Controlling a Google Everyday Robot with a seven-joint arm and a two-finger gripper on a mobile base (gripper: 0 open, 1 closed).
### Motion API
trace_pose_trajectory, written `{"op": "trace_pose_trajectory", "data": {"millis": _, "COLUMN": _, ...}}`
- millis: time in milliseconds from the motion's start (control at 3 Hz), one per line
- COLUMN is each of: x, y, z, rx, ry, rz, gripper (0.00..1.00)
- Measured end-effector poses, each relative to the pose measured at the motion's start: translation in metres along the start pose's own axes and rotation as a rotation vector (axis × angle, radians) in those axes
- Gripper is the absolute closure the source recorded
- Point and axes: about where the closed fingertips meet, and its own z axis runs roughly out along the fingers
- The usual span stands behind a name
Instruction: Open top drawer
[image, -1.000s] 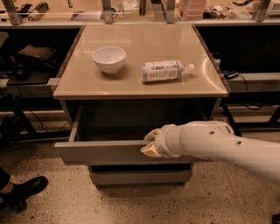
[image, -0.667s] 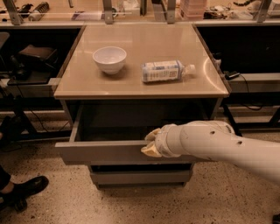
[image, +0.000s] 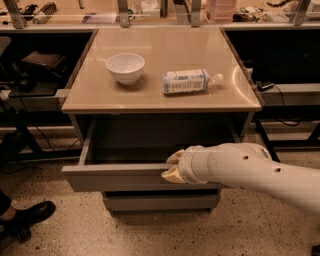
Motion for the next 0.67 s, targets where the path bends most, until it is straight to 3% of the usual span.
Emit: {"op": "trace_pose_trajectory", "data": {"millis": 667, "x": -0.0021, "y": 0.0175, "z": -0.0163, "rx": 0.009, "ry": 0.004, "rz": -0.048, "gripper": 1.00}}
